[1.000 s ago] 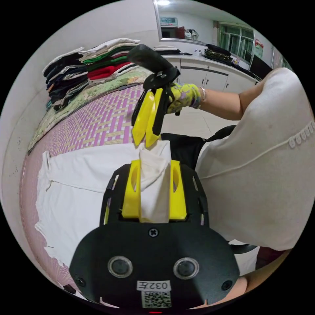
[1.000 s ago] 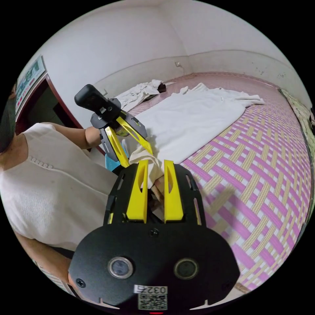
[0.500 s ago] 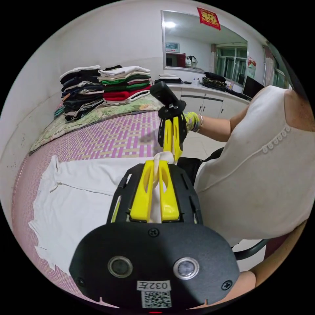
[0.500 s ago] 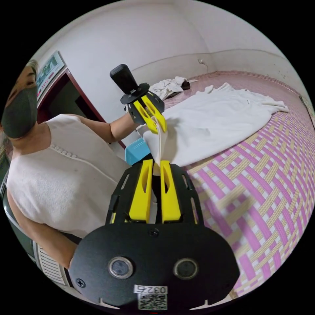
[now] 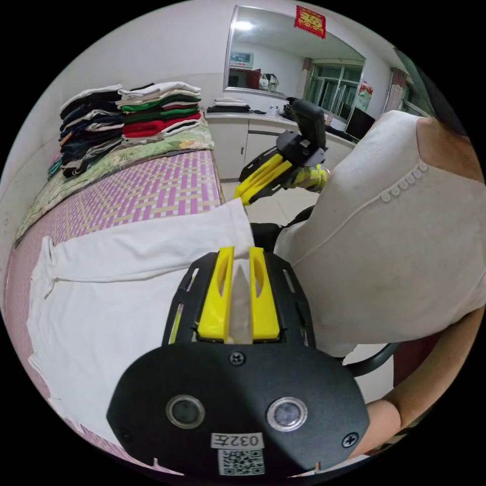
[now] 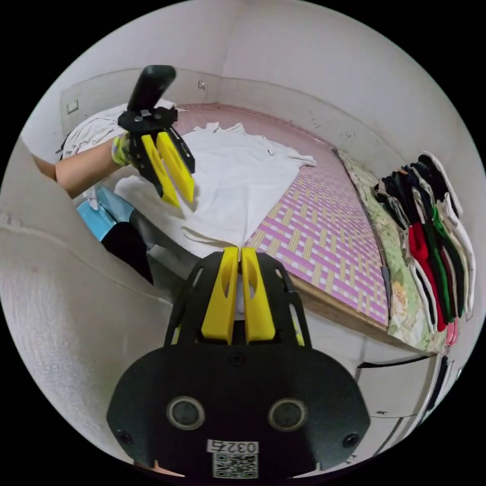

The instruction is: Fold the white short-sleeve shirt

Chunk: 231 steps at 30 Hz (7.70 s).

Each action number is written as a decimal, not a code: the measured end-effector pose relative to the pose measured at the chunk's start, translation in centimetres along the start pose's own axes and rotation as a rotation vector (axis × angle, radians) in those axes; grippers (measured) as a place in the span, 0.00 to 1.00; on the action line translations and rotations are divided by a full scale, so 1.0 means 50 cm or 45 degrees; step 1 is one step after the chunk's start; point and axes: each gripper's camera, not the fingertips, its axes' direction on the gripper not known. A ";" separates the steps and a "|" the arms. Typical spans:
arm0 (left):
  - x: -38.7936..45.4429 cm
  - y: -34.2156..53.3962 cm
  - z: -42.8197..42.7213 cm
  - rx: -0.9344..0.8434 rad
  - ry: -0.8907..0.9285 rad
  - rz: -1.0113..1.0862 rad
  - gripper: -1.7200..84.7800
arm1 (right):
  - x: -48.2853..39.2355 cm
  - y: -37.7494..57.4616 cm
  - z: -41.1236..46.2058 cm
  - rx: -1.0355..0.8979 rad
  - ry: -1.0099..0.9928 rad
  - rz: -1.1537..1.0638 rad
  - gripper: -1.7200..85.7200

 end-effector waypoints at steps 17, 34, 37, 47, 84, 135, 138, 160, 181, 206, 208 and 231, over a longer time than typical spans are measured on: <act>-0.188 -0.033 -0.042 0.058 -0.004 -0.597 0.12 | 0.016 0.012 0.069 0.039 -0.436 0.365 0.08; -0.237 -0.056 -0.060 0.077 0.095 -0.956 0.03 | -0.028 -0.008 0.019 0.090 -0.114 0.118 0.01; -0.237 -0.043 -0.109 0.189 0.158 -0.962 0.02 | -0.007 -0.008 -0.003 0.150 -0.111 0.103 0.01; -0.227 -0.070 -0.156 0.059 0.097 -0.937 0.04 | 0.216 0.028 0.037 0.016 -0.636 0.451 0.13; -0.754 -0.120 -0.336 0.430 -0.361 -1.493 0.07 | 0.803 -0.418 0.016 0.402 -0.997 0.320 0.02; -0.638 0.241 -0.501 1.024 -0.572 -1.875 0.01 | 0.999 -0.613 0.229 0.336 -0.997 0.721 0.01; -0.608 0.278 -0.499 1.085 -0.552 -1.931 0.01 | 0.982 -0.621 0.230 0.314 -0.991 0.707 0.01; -0.638 0.382 -0.500 1.078 -0.297 -1.550 0.01 | 0.445 -0.791 0.158 0.003 -0.306 -0.366 0.05; -0.682 0.438 -0.488 1.202 -0.153 -1.663 0.01 | 0.343 -0.856 0.234 -0.100 -0.220 -0.263 0.02; -0.808 0.196 -0.387 0.380 -0.427 -1.789 0.02 | 0.582 -0.696 0.173 -0.177 -0.526 0.296 0.06; -0.812 0.186 -0.380 0.331 -0.504 -1.762 0.01 | 0.588 -0.678 0.137 -0.121 -0.550 0.295 0.06; -0.618 0.242 -0.425 0.015 -0.606 -1.732 0.02 | 0.467 -0.468 0.033 -0.216 -0.513 0.271 0.08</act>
